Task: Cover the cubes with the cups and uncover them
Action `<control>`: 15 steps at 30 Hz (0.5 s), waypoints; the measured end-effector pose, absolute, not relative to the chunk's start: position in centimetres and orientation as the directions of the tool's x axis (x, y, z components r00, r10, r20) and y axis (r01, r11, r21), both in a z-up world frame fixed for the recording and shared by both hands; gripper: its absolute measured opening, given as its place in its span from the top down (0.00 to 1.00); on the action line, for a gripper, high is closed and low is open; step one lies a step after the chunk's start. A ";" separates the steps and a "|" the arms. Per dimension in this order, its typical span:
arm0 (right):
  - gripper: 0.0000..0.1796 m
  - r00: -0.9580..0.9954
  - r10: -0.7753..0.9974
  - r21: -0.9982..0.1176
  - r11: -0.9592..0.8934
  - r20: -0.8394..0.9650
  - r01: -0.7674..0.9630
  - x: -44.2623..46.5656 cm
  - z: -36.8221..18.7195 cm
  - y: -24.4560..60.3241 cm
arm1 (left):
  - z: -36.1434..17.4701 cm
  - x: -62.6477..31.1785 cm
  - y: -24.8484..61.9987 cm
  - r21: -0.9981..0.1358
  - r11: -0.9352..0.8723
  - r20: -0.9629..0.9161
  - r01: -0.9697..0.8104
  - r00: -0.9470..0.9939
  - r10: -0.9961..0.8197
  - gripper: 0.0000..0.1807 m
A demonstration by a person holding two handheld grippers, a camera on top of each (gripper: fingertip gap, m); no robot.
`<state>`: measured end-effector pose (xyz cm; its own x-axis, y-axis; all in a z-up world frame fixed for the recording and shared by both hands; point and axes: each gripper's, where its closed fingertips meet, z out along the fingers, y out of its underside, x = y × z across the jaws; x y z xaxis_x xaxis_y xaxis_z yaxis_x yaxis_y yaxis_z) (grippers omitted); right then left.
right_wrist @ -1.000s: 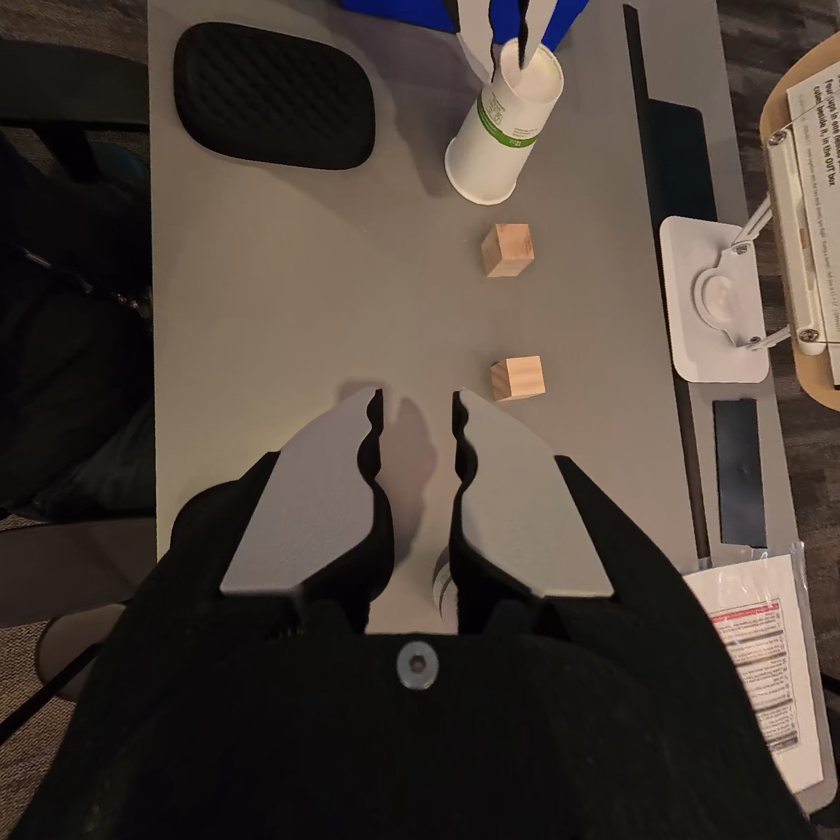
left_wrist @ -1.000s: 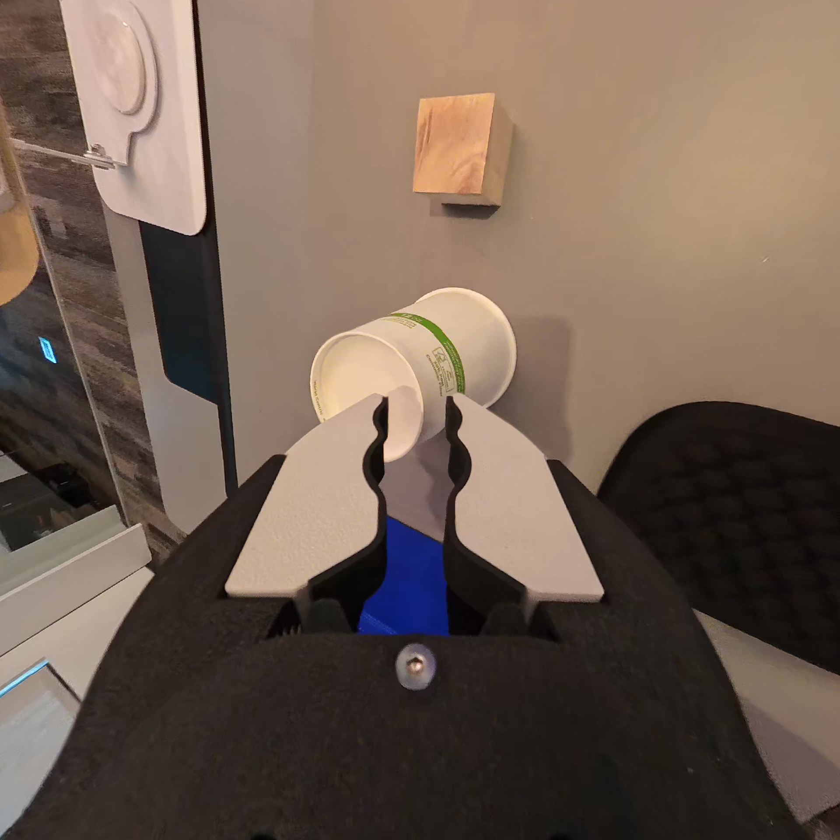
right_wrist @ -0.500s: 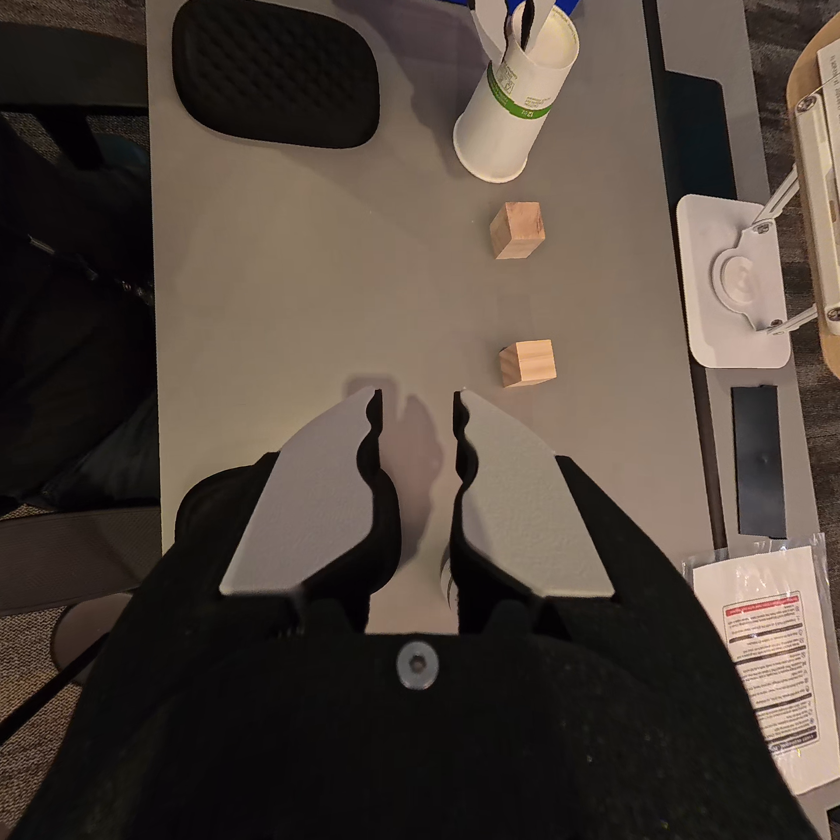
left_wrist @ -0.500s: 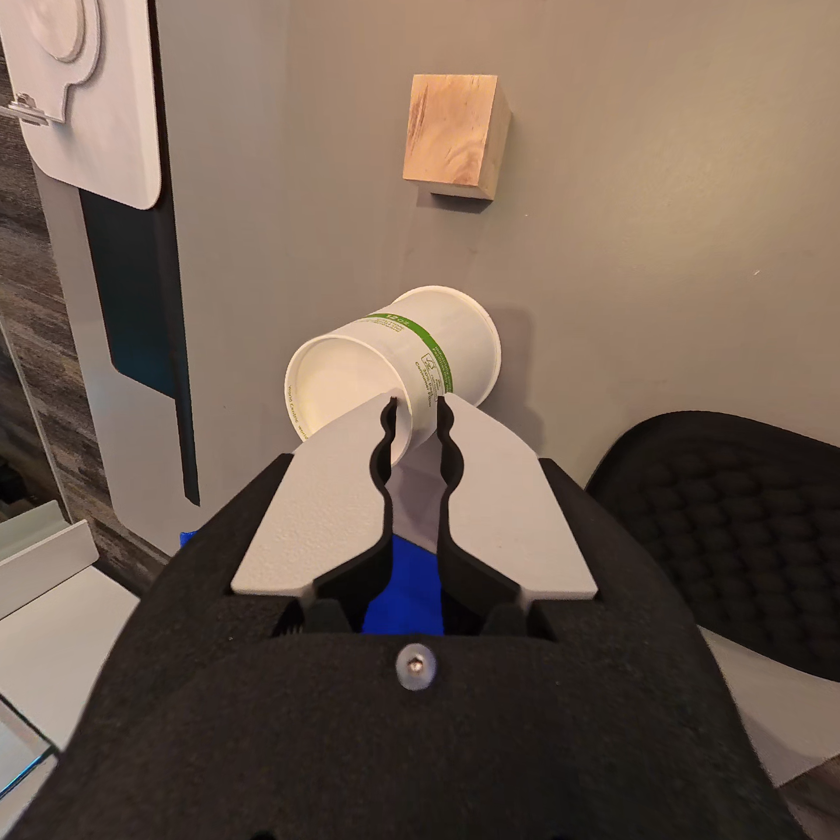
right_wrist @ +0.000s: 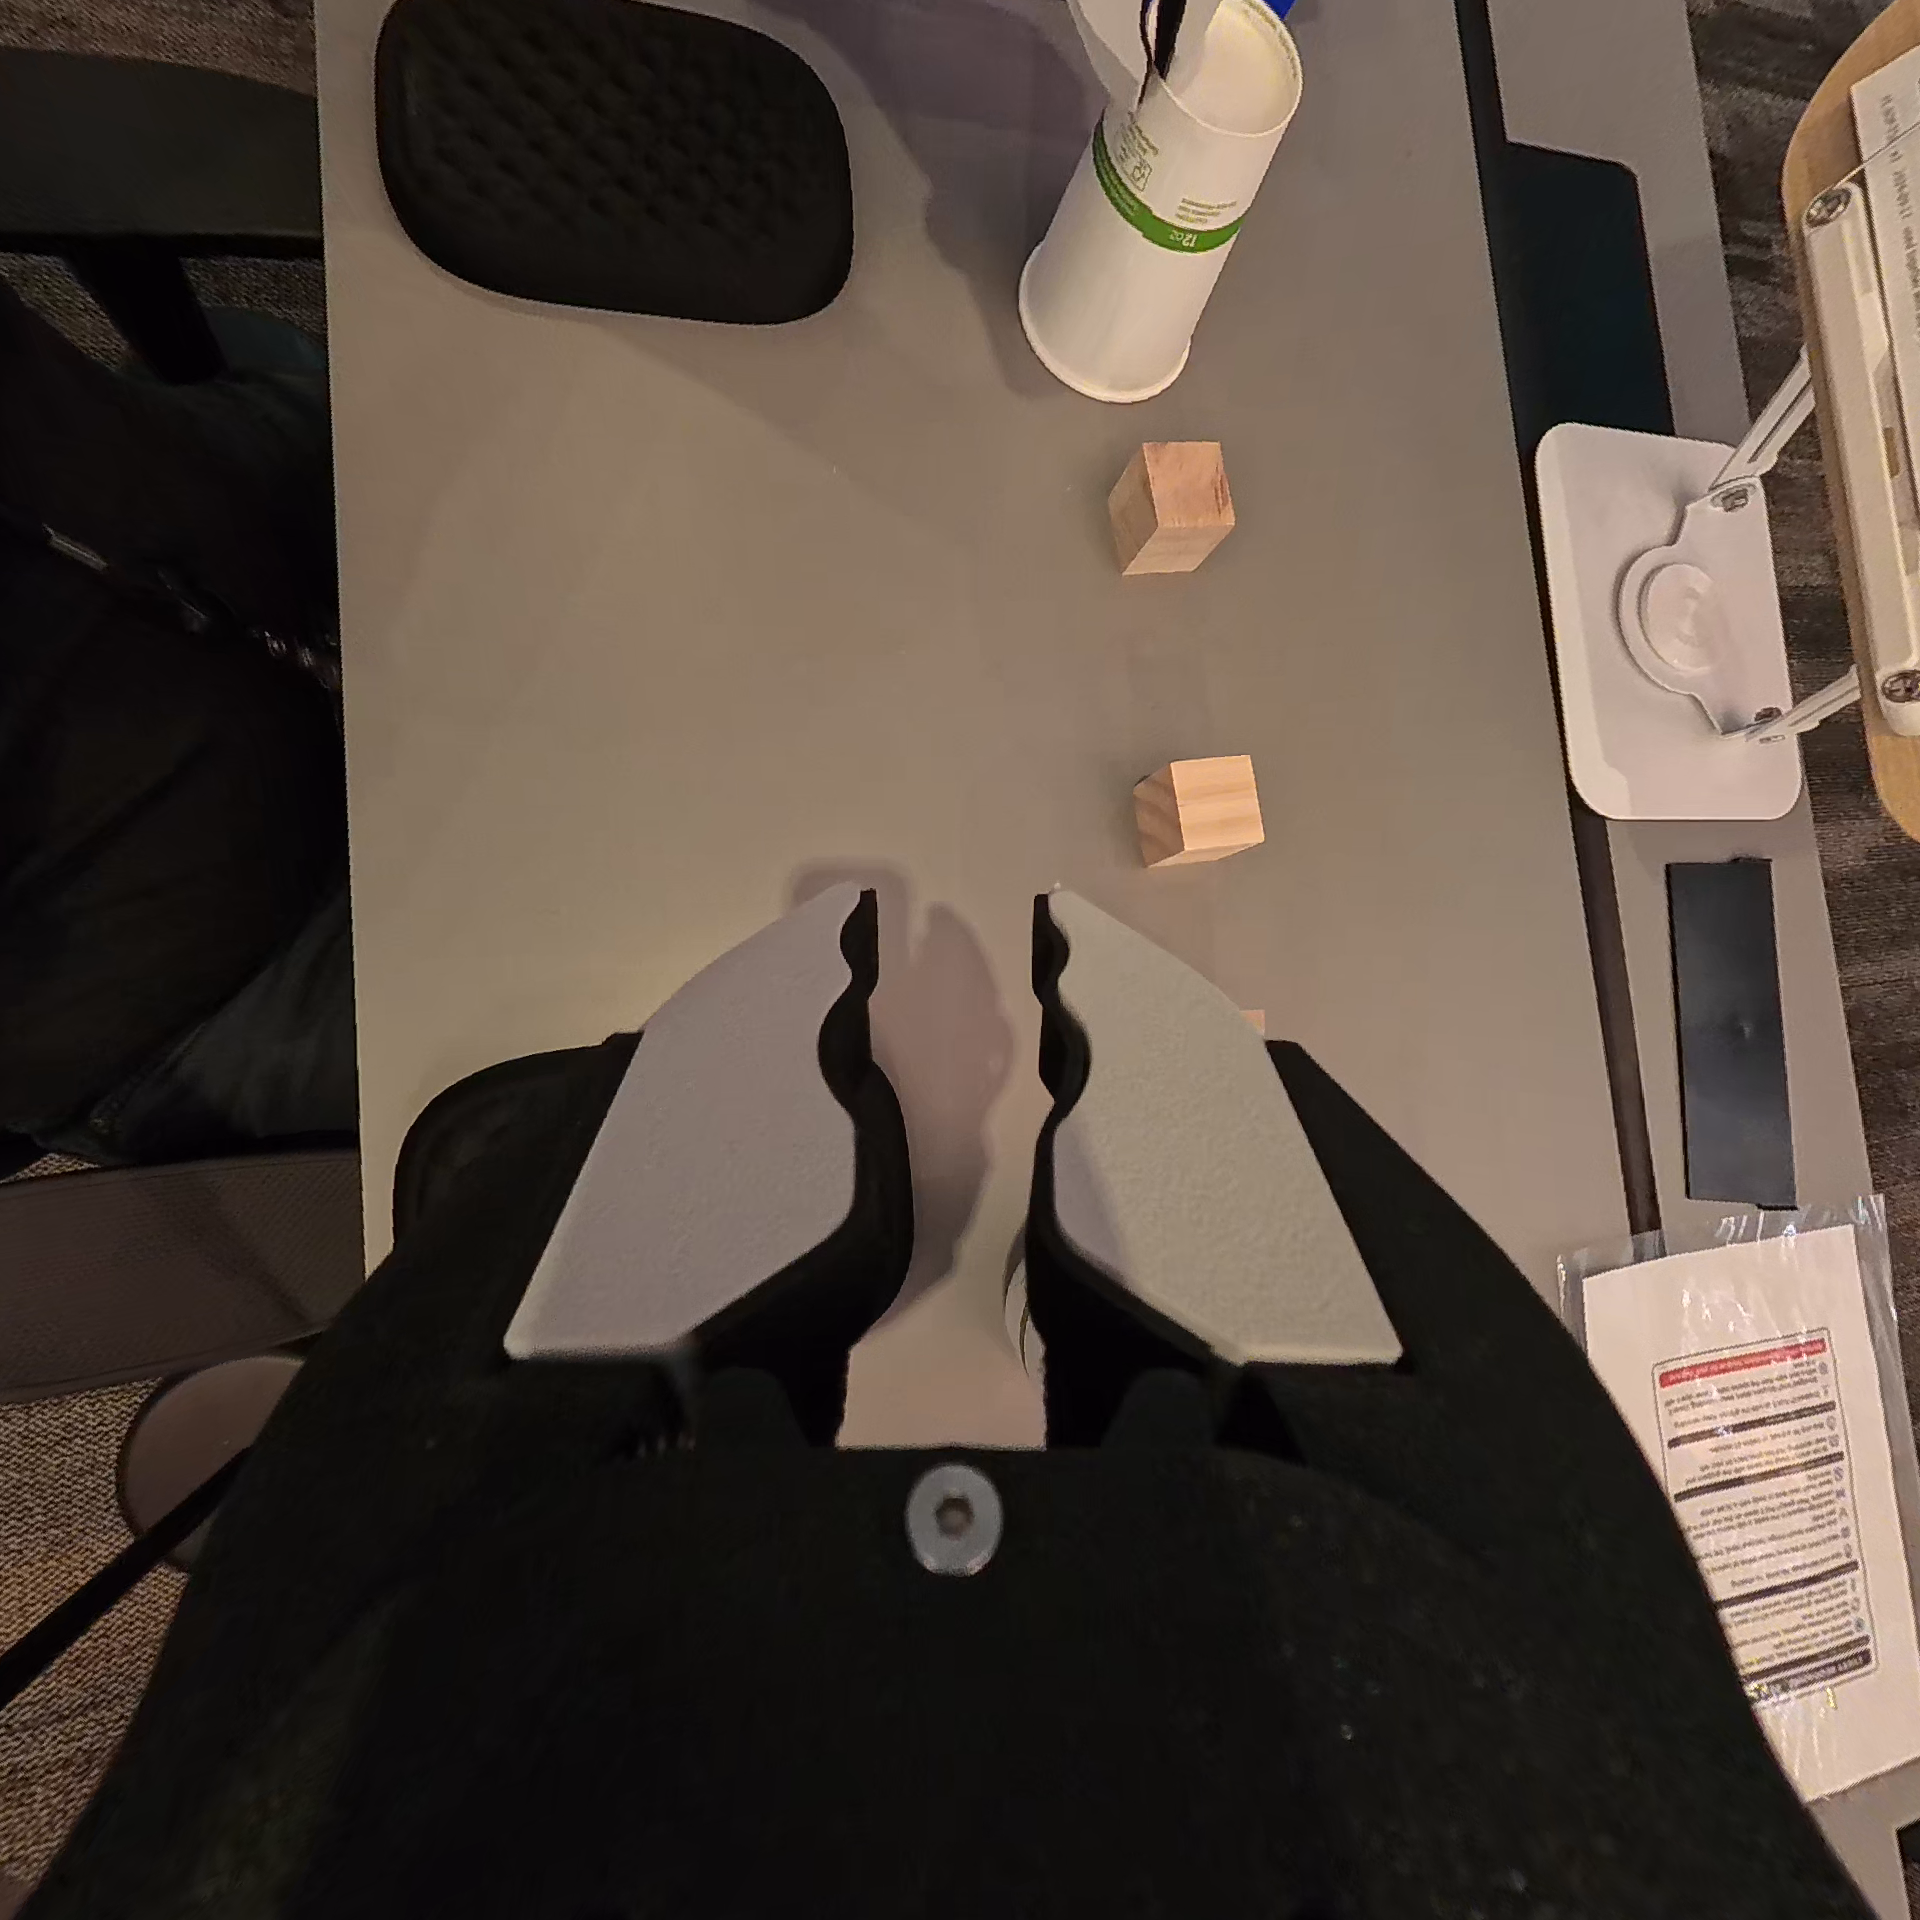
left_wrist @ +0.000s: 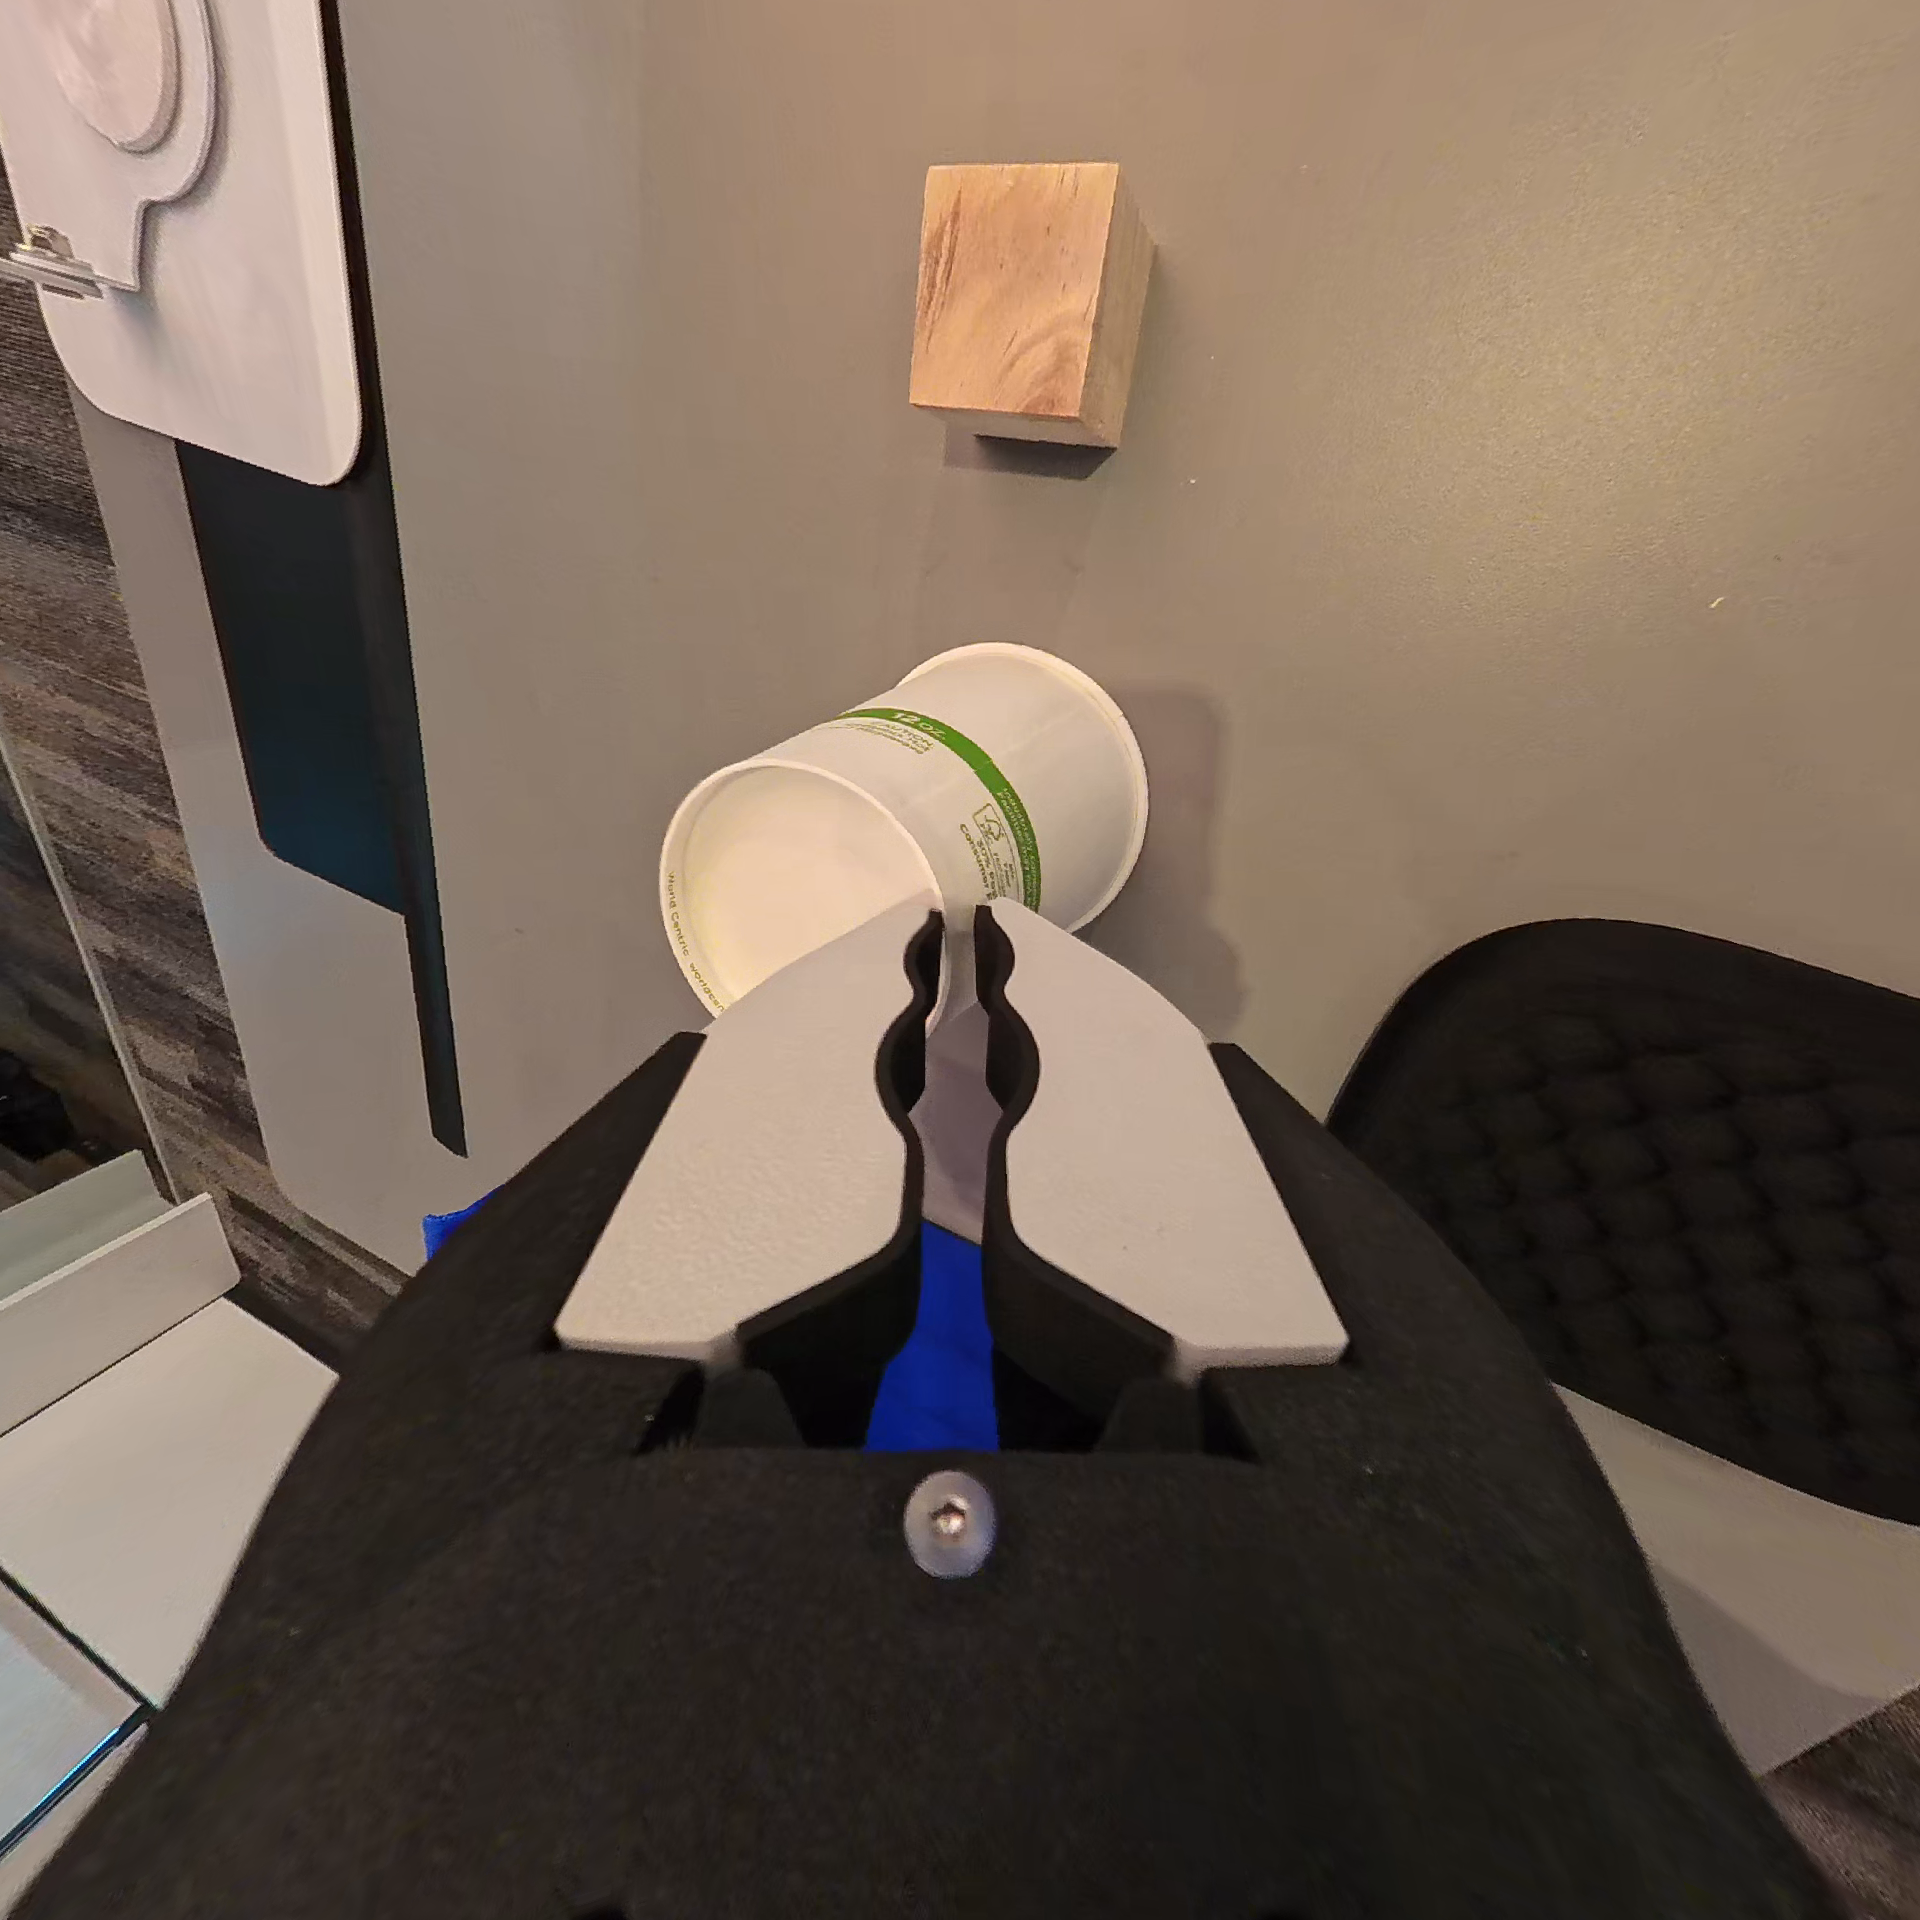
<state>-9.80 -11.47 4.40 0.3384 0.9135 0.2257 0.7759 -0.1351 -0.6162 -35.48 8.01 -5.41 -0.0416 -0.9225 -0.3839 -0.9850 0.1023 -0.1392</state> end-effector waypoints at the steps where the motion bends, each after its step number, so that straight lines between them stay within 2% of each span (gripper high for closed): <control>1: 0.84 0.338 0.914 -0.615 -0.135 0.226 0.777 -9.8 4.4 -11.5 | -5.4 -35.5 8.0 -0.137 0.102 -0.379 -0.985 -0.043 -0.924 0.97; 8: 0.85 0.338 0.914 -0.608 -0.140 0.224 0.782 -9.5 4.1 -11.6 | -5.2 -35.8 8.1 -0.119 0.084 -0.361 -0.989 -0.036 -0.932 0.98; 15: 0.85 0.340 0.915 -0.610 -0.145 0.216 0.779 -9.3 3.9 -11.6 | -3.8 -35.5 7.6 -0.162 0.075 -0.334 -0.984 -0.017 -0.942 0.98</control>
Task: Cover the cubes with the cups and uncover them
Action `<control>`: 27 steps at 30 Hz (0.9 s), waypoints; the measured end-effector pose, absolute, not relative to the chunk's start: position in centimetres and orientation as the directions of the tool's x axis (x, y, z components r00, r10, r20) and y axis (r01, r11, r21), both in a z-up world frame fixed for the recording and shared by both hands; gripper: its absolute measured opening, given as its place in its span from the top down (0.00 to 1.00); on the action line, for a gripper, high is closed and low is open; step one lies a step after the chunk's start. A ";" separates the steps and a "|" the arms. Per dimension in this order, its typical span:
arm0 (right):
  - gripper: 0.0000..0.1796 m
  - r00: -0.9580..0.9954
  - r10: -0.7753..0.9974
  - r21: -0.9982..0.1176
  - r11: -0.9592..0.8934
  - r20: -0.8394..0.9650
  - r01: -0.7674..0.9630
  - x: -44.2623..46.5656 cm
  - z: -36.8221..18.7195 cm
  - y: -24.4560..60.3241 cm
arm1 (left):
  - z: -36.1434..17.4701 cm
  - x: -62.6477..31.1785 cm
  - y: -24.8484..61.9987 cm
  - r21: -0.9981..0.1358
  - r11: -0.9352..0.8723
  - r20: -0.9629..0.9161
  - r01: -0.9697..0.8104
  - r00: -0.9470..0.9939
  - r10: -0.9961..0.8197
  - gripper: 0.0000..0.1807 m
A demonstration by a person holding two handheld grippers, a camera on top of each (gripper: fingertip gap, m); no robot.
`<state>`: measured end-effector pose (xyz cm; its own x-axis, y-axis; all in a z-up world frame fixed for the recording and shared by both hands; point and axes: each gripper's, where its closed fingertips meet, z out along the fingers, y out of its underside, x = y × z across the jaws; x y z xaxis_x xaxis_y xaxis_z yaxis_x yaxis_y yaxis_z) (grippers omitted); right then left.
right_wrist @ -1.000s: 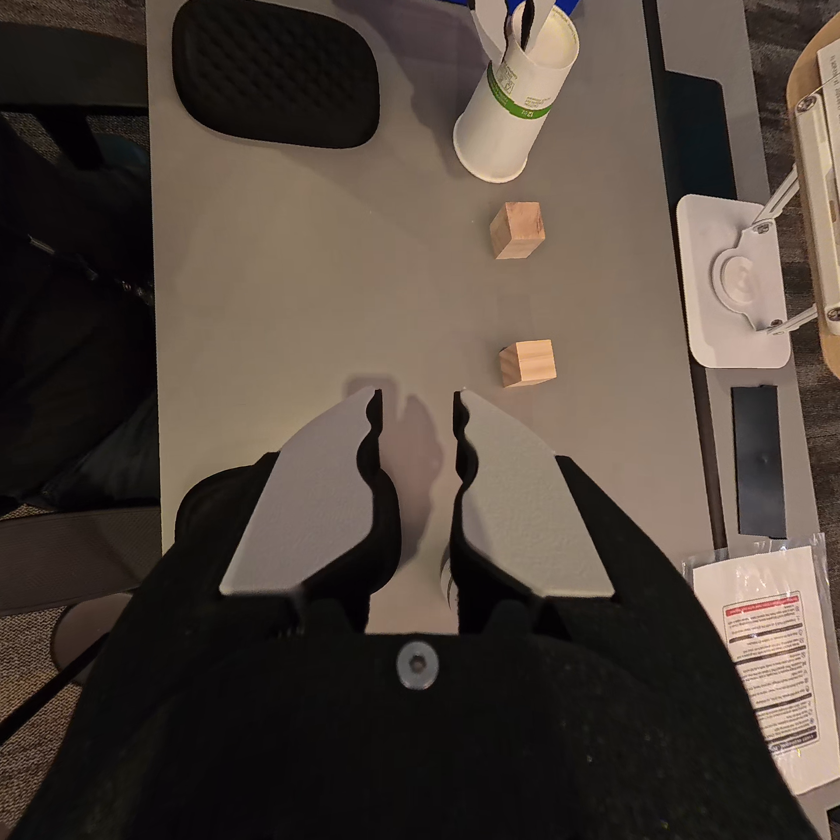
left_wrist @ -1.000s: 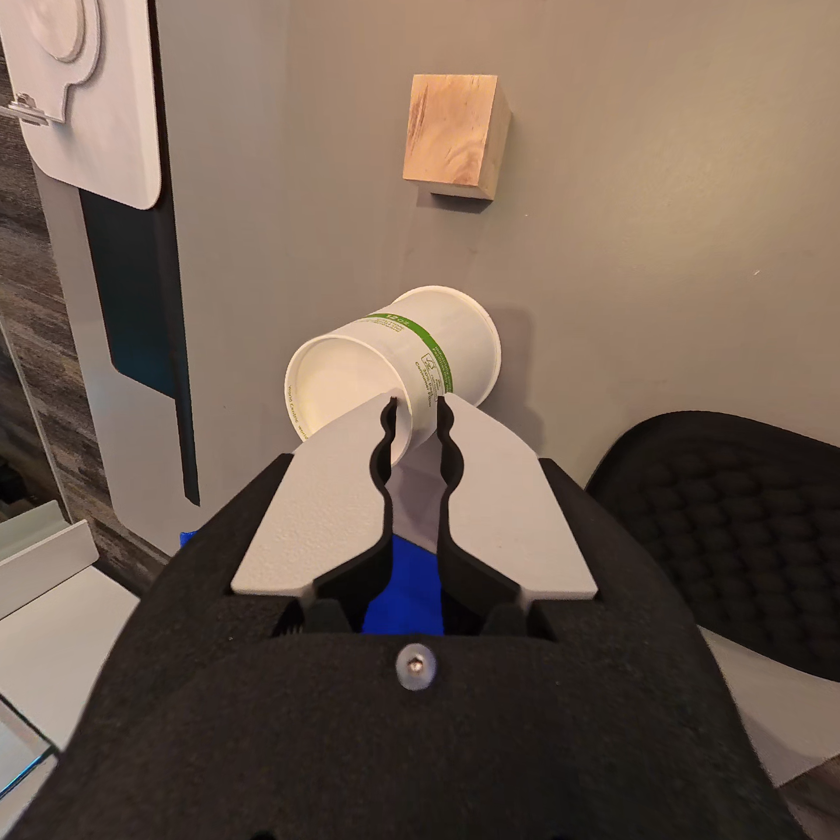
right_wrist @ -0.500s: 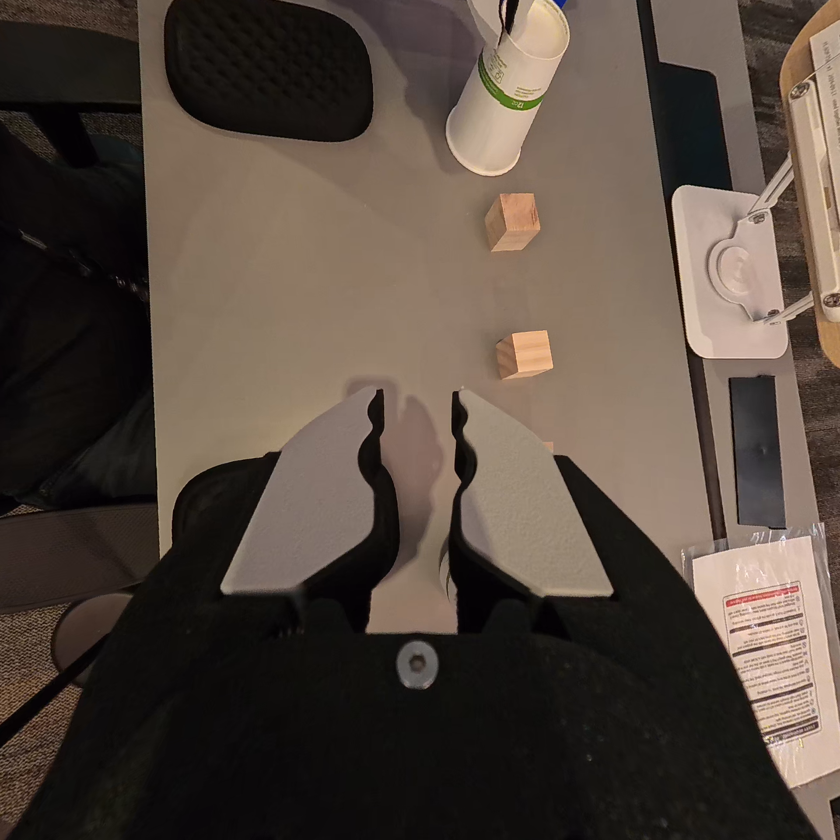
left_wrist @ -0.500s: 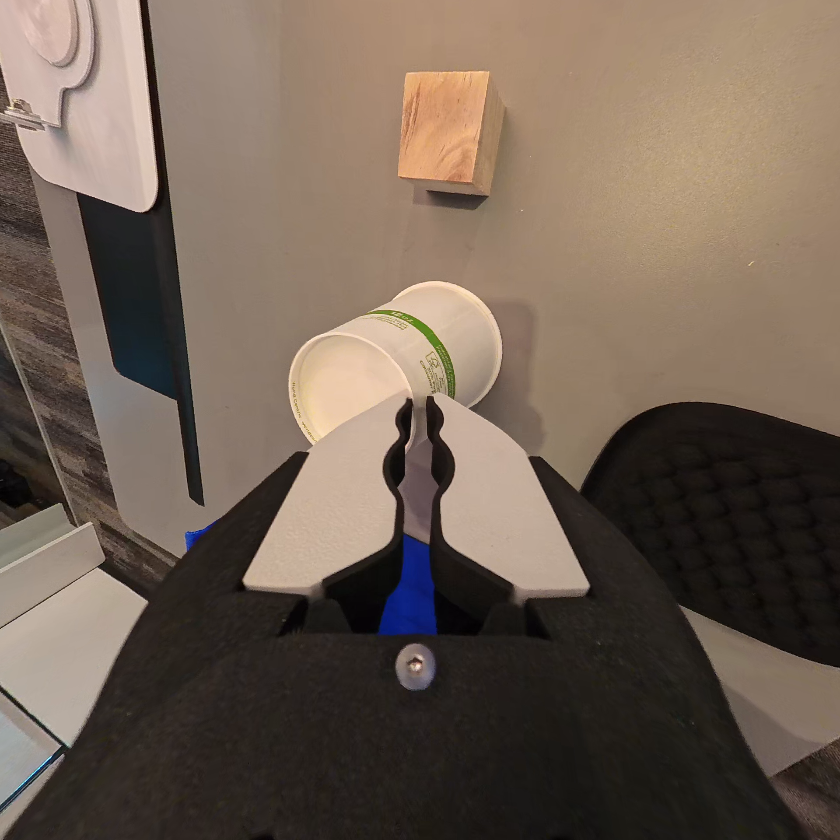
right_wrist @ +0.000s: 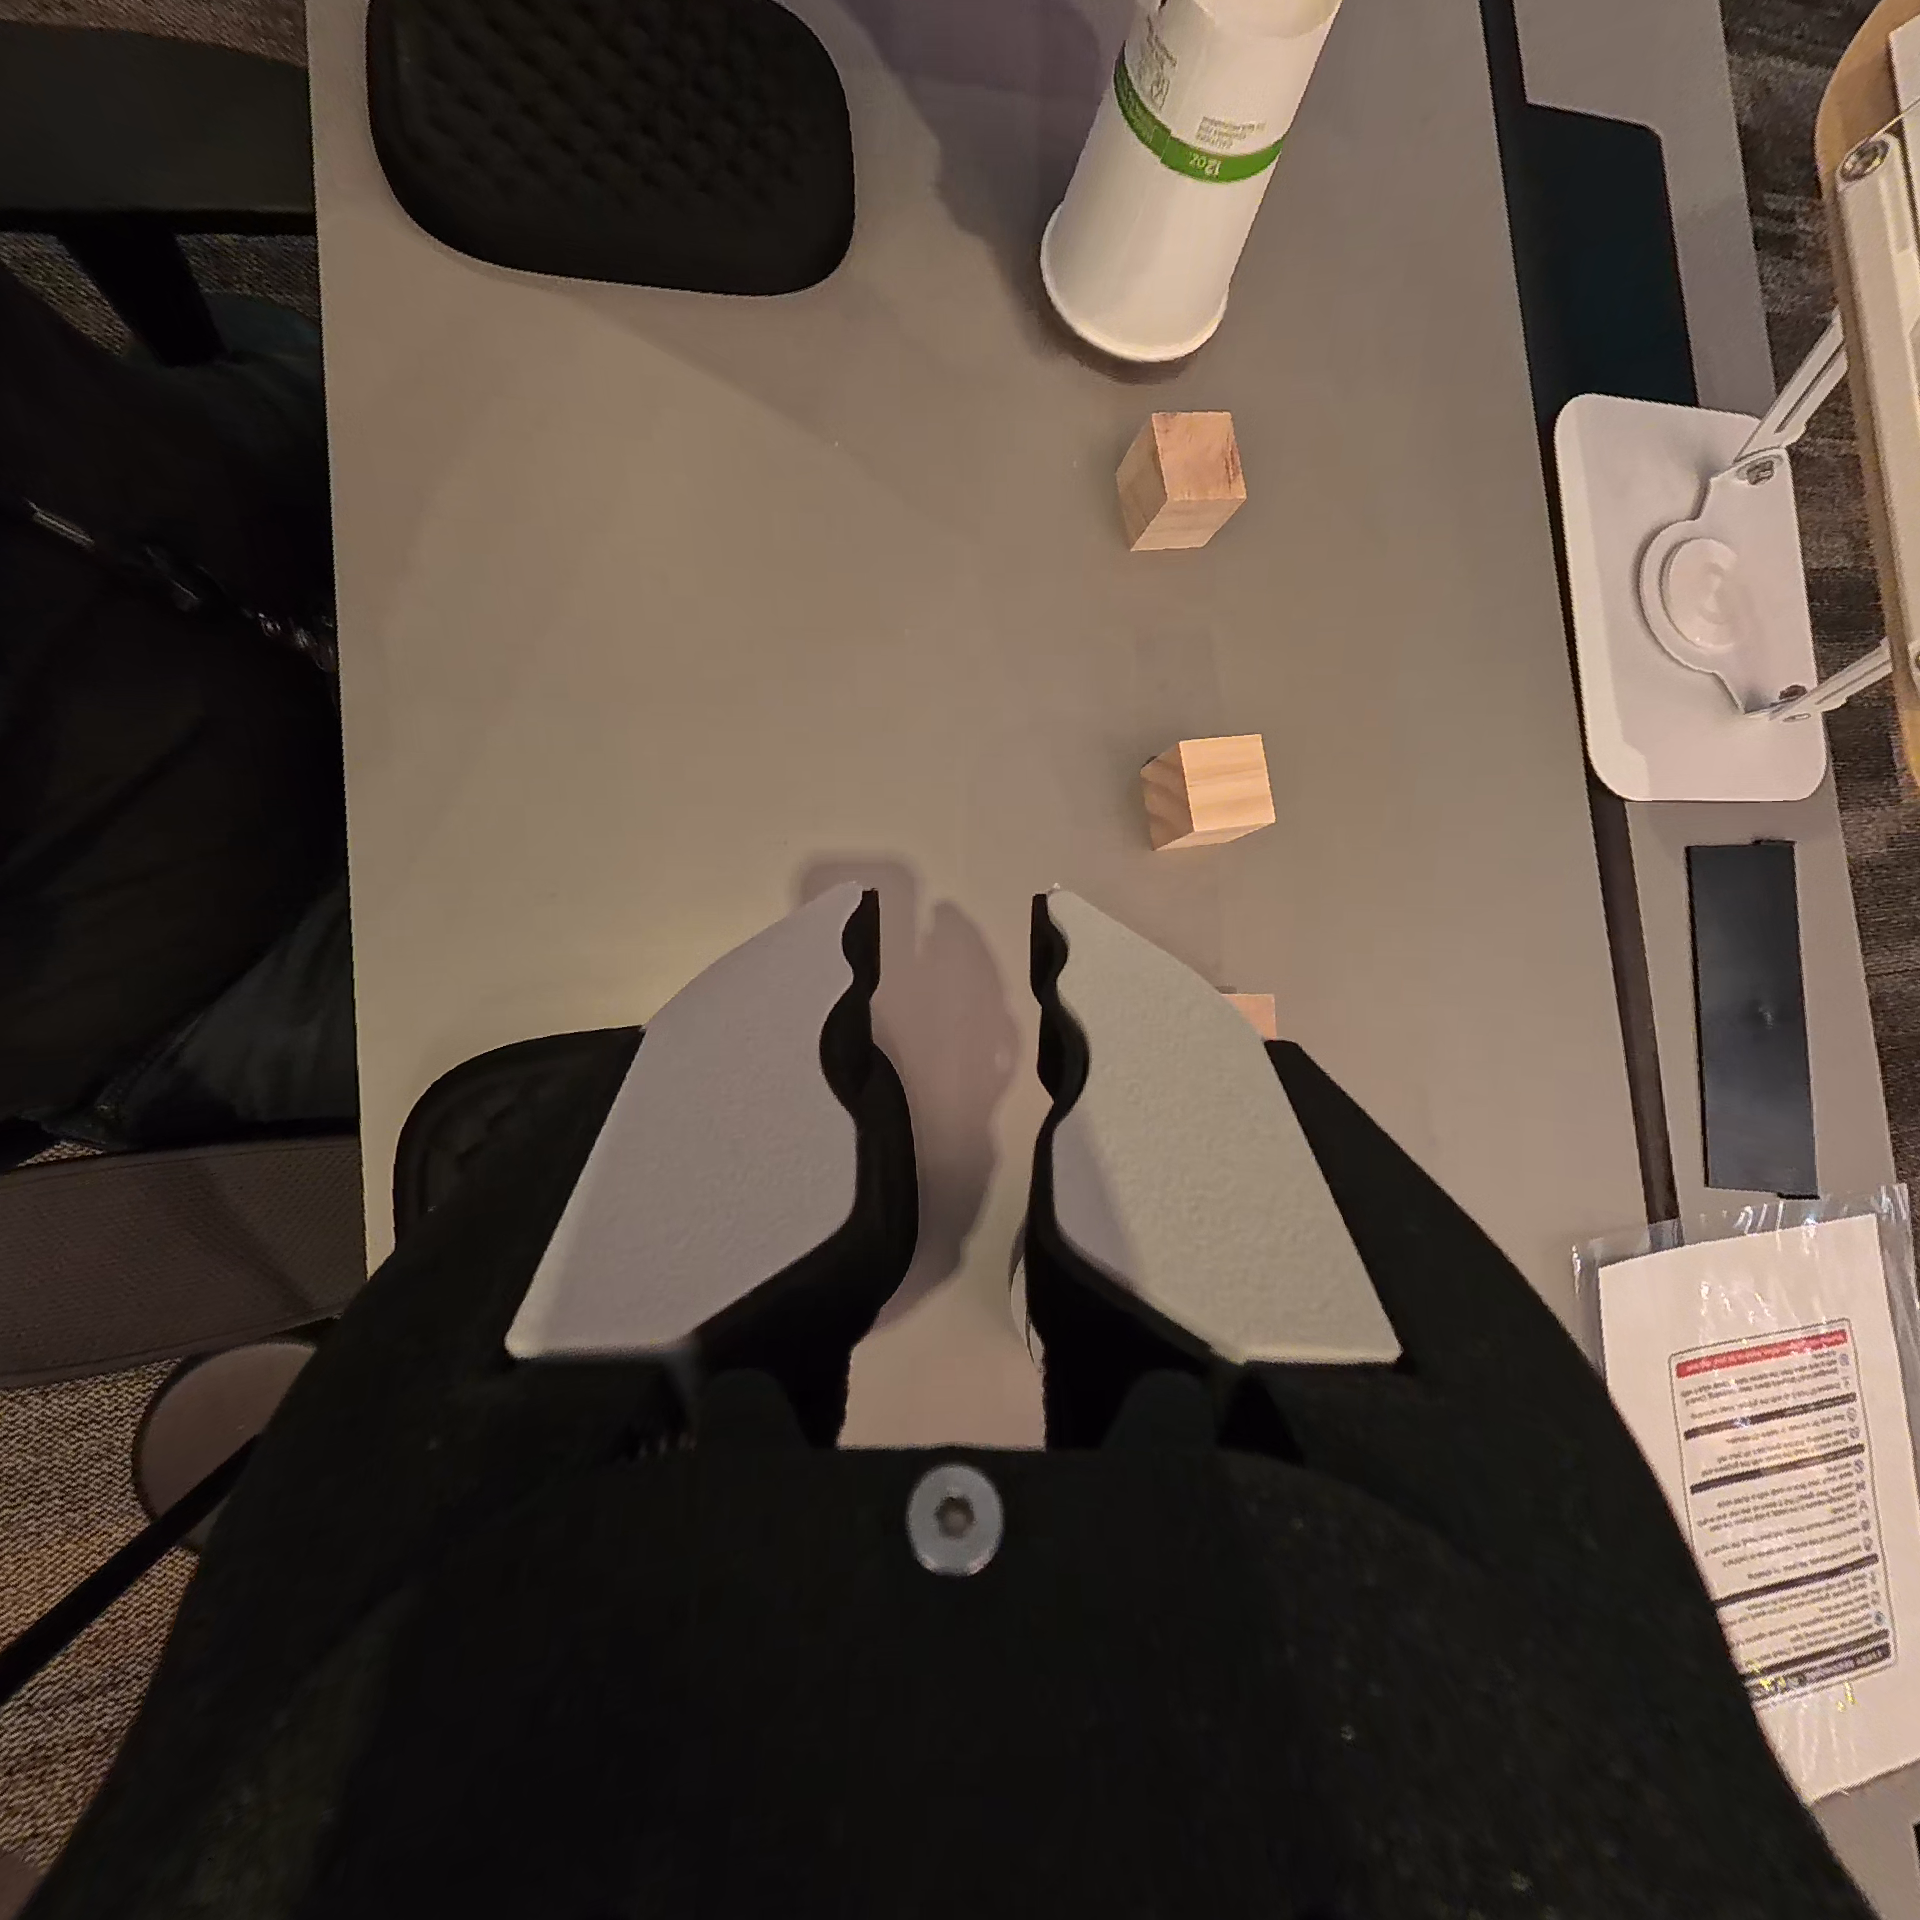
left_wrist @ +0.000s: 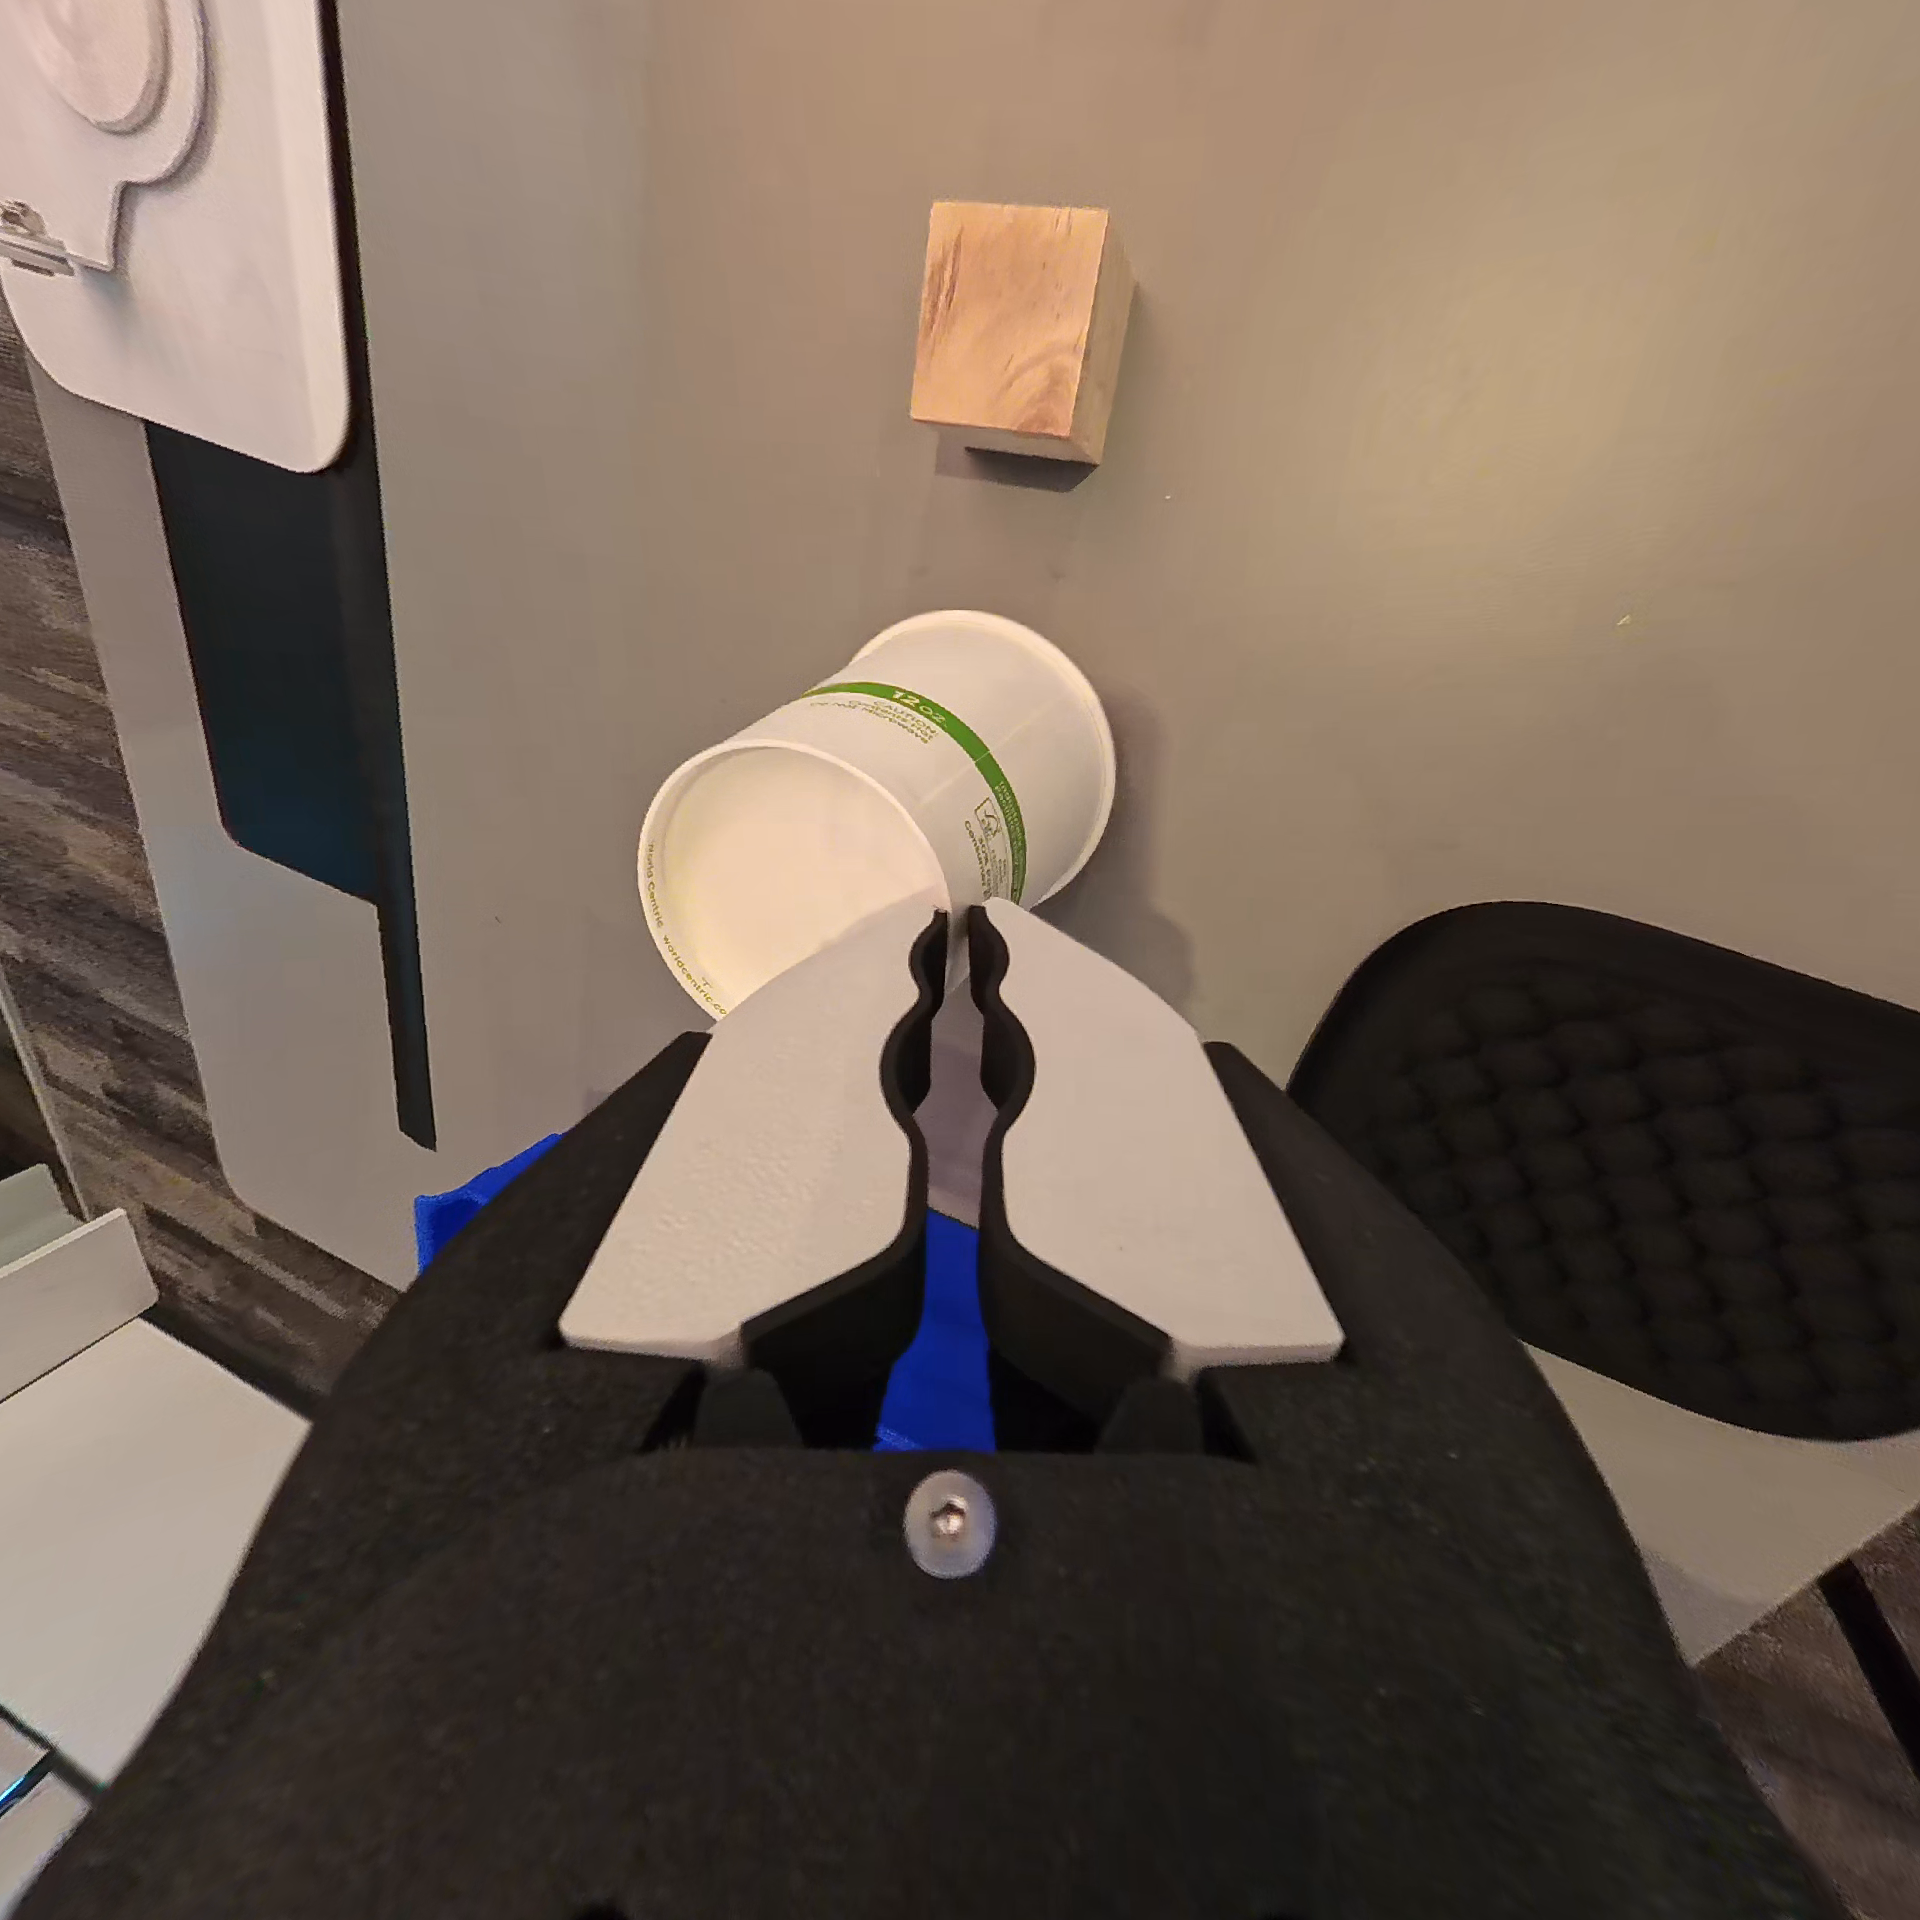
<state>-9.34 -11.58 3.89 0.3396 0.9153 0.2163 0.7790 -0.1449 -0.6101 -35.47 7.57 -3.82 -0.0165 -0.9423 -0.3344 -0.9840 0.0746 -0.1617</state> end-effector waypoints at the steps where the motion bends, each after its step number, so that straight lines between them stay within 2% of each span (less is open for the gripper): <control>1: 0.85 0.340 0.916 -0.611 -0.145 0.215 0.778 -9.3 3.9 -11.6 | -3.4 -35.4 7.4 -0.174 0.074 -0.328 -0.982 -0.013 -0.944 0.98; 11: 0.85 0.345 0.918 -0.655 -0.140 0.195 0.742 -9.9 4.0 -10.9 | 2.8 -36.0 6.5 -0.338 0.048 -0.324 -0.940 0.068 -0.943 0.98; 15: 0.85 0.375 0.911 -0.726 -0.140 0.172 0.674 -11.3 3.8 -9.4 | 6.5 -35.5 5.5 -0.475 0.061 -0.333 -0.878 0.116 -0.936 0.98; 19: 0.80 0.426 0.894 -0.849 -0.117 0.136 0.516 -14.4 4.3 -6.9 | 10.2 -34.2 3.8 -0.613 0.116 -0.349 -0.782 0.136 -0.927 0.98; 22: 0.76 0.452 0.889 -0.944 -0.084 0.074 0.318 -17.2 6.1 -5.2 | 12.6 -32.9 2.3 -0.687 0.168 -0.365 -0.707 0.135 -0.921 0.98; 27: 0.75 0.478 0.878 -0.999 -0.030 -0.020 0.012 -20.3 9.8 -3.1 | 15.6 -31.0 -0.1 -0.760 0.245 -0.390 -0.602 0.121 -0.913 0.98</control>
